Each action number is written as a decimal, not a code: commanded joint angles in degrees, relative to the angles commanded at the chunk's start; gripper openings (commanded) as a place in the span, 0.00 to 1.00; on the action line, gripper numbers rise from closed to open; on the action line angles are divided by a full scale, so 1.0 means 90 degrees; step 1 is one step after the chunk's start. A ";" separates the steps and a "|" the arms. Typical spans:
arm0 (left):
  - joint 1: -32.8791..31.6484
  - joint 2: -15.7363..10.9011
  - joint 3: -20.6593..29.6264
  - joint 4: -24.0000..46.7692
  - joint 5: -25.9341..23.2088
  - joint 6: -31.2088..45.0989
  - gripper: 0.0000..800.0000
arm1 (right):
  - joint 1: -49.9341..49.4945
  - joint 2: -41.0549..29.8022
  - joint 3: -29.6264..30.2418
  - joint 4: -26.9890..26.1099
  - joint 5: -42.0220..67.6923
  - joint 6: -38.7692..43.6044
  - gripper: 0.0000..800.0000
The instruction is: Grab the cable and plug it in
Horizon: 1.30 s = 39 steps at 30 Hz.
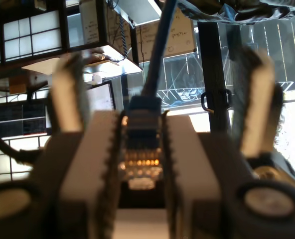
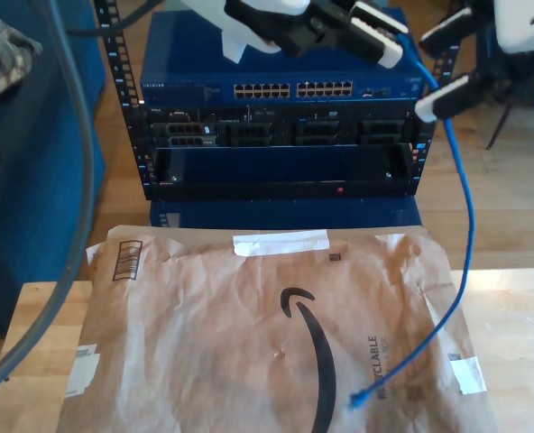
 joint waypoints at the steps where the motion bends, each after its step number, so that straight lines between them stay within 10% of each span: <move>1: 0.0000 0.0010 0.0000 -0.0020 0.0020 -0.0059 0.00 | -0.0010 -0.0020 -0.0010 0.0000 -0.0010 -0.0137 0.99; 39: 0.1875 0.1602 0.0205 -0.2960 0.2315 -0.2940 0.02 | 0.0459 -0.0987 0.0020 0.0000 -0.2315 -0.1709 1.00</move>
